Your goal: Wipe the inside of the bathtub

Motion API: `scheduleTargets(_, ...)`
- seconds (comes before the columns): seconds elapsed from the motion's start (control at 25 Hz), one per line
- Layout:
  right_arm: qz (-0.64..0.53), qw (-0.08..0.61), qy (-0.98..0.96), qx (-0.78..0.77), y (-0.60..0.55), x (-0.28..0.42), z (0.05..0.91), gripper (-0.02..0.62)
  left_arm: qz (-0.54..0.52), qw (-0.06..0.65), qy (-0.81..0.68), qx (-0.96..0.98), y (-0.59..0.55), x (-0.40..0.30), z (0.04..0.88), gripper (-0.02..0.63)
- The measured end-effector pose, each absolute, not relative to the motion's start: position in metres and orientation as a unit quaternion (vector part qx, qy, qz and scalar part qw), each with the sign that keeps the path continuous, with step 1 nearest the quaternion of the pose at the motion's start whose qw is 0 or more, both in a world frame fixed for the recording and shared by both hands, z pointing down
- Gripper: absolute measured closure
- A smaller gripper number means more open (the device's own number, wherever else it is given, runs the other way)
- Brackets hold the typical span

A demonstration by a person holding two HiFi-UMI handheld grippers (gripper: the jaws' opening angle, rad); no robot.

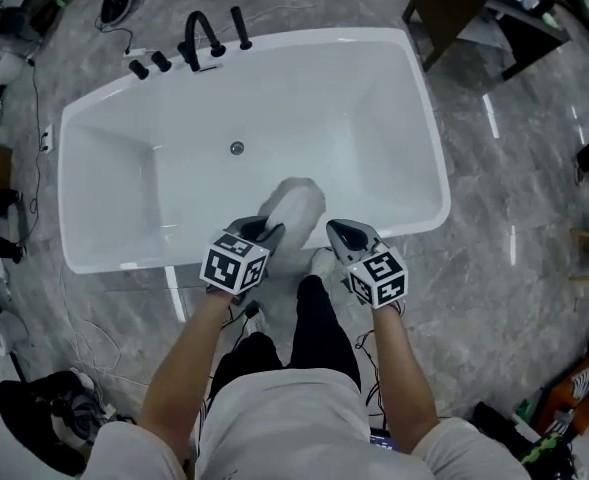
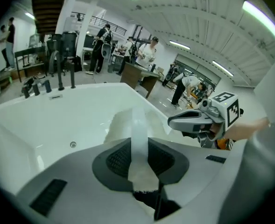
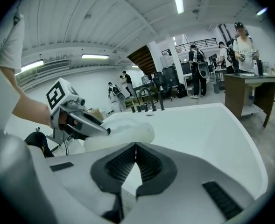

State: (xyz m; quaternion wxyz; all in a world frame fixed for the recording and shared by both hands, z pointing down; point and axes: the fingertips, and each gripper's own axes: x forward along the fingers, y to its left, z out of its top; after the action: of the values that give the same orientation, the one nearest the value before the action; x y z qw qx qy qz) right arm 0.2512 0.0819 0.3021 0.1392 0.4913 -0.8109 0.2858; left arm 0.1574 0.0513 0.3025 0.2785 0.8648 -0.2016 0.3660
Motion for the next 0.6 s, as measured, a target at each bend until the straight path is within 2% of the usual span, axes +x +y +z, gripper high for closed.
scheduleTargets(0.32,0.242,0.134,-0.811,0.515,0.132,0.161,0.232,0.575,0.295,0.253,-0.249,0.887,0.105,0.026,0.224,0.517)
scheduleTargets(0.6,0.221,0.086,-0.806,0.542,0.201,0.088,0.167,0.575,0.224,0.223,-0.254,0.914,0.160,-0.053,0.160,0.517)
